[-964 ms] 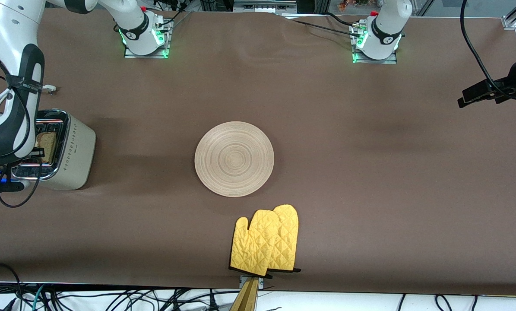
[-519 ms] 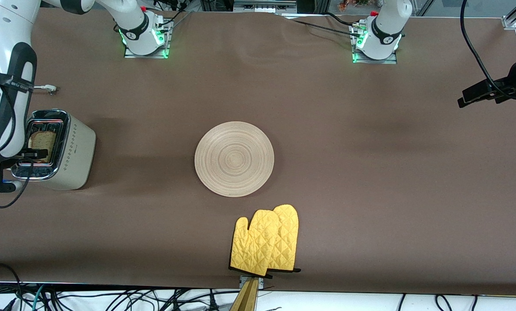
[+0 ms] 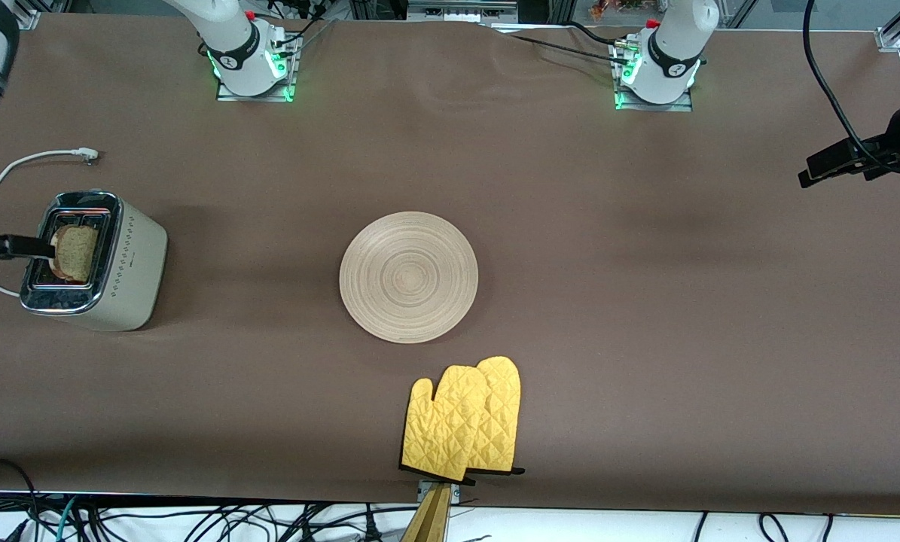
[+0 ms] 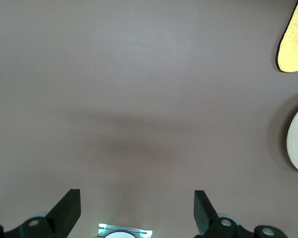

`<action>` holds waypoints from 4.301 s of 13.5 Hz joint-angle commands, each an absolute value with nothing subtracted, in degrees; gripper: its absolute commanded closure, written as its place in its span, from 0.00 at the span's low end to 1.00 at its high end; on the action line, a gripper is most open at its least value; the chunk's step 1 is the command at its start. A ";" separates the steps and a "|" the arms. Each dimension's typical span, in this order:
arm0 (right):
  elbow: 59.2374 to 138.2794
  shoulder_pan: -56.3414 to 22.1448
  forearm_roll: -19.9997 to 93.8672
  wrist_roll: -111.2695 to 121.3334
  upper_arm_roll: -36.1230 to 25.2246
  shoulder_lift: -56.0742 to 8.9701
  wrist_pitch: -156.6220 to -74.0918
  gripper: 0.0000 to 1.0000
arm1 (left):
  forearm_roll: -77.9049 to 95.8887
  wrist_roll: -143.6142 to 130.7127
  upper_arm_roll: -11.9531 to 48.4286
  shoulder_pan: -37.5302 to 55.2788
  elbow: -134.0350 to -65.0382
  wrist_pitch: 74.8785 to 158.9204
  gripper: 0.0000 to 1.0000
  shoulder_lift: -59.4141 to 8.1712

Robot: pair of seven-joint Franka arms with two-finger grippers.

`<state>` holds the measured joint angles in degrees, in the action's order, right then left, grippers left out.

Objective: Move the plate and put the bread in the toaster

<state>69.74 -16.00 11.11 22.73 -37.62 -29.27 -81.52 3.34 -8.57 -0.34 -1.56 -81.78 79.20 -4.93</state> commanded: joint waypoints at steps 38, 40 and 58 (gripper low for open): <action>91.93 2.37 -2.20 2.48 1.23 -2.81 -90.97 0.00 | 3.34 -8.79 -0.35 -2.37 -79.89 78.66 0.00 -5.54; 91.93 2.46 -2.29 2.29 1.76 -2.73 -90.36 0.00 | 3.34 -8.79 -0.35 -2.46 -79.89 78.66 0.00 -5.54; 86.75 2.46 -2.11 2.20 1.23 -6.24 -86.66 0.00 | 2.38 -8.53 -0.70 -2.81 -79.89 78.66 0.00 -5.54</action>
